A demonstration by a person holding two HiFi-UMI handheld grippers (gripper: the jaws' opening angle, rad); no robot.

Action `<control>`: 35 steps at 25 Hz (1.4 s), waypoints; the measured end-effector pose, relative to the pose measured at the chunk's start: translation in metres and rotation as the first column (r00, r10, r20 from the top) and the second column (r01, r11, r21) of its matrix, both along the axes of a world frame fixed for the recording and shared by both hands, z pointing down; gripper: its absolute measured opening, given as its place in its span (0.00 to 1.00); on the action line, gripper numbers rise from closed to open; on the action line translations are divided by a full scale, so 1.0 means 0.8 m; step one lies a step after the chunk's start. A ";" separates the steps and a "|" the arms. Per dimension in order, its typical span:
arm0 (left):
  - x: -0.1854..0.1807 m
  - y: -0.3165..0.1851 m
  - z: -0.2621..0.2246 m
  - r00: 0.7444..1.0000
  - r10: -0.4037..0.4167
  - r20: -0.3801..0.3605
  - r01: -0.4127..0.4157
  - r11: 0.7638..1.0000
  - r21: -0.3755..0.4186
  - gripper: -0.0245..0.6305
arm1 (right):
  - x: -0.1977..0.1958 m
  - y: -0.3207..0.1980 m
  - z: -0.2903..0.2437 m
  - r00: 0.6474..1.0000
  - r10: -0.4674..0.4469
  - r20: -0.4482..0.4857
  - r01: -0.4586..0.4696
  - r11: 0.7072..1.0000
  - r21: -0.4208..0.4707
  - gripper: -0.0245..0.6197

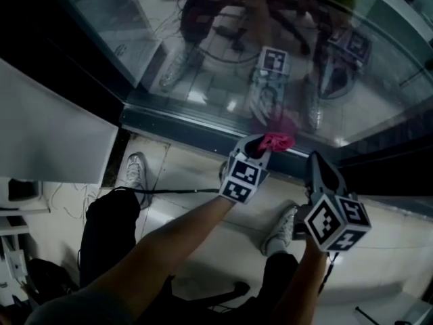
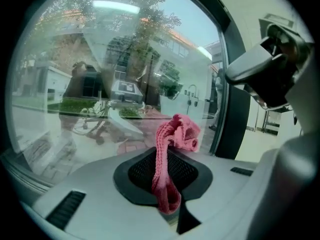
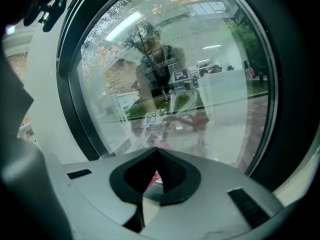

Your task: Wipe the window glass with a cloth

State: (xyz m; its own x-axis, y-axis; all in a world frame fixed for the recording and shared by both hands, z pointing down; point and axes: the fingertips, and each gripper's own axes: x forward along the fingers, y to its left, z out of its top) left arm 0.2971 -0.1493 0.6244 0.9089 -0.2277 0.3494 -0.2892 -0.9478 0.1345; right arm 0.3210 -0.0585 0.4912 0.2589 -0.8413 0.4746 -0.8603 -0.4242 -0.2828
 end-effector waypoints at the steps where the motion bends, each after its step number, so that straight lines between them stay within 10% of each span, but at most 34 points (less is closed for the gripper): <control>1: -0.006 -0.006 0.000 1.000 -0.005 0.003 0.005 1.000 -0.002 0.10 | -0.006 -0.005 0.003 1.000 -0.014 0.002 0.014 1.000 -0.008 0.04; 35: -0.276 -0.291 -0.028 0.953 -0.296 0.059 0.291 0.954 0.075 0.11 | -0.190 -0.208 0.030 0.964 -0.262 -0.052 0.262 0.965 0.003 0.04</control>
State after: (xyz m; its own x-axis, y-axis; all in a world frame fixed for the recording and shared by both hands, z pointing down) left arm 0.0766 -0.3821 0.6023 0.7729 -0.5049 0.3844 -0.5621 -0.8258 0.0456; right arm 0.1692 -0.2248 0.5149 0.0528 -0.8873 0.4581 -0.9544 -0.1798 -0.2384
